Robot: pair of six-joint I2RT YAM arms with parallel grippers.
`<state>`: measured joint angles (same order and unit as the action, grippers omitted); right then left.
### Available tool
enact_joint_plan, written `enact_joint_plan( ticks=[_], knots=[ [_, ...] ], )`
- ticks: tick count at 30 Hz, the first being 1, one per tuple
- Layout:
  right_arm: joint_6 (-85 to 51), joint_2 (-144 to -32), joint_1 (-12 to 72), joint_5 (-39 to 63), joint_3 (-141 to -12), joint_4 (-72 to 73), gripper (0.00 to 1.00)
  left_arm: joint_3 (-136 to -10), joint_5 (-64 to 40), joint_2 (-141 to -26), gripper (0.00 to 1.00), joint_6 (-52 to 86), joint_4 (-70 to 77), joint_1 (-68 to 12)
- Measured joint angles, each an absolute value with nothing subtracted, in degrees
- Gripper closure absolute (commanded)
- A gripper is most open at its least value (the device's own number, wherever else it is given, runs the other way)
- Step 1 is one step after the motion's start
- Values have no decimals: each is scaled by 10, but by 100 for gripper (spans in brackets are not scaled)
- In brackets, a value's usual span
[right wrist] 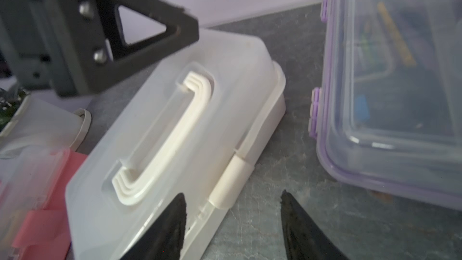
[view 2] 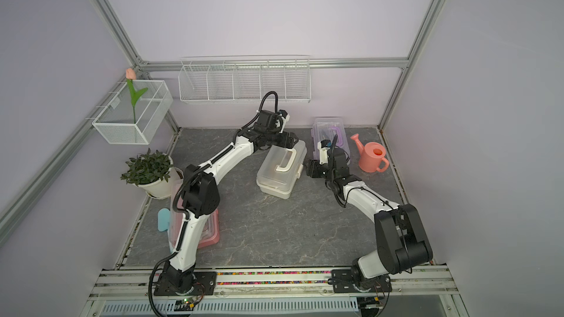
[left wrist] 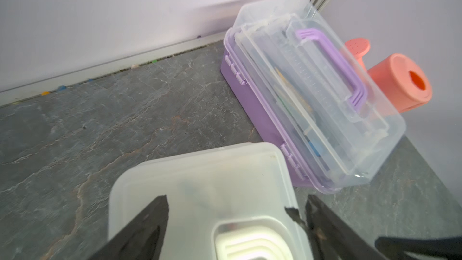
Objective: Close toolboxes
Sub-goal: Move the toolbox to the center of the board.
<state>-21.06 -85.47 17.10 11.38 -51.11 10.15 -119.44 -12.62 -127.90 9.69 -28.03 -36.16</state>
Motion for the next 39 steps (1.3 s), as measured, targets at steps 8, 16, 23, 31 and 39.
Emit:
enact_joint_plan(
  ticks=[8,16,23,31,39],
  knots=[
    [-223,-962,161,130,-658,96,37,-1030,-94,-1103,4,110,-212,-364],
    [-221,-1104,153,160,-763,91,37,-951,-65,-1061,1,128,-192,-359],
    [-214,-1155,148,208,-827,83,39,-910,-50,-1045,1,137,-205,-356],
    [-217,-1156,141,237,-801,119,39,-875,-9,-998,1,144,-209,-356],
    [-223,-1113,166,261,-722,140,40,-838,11,-990,1,151,-204,-355]
  ],
)
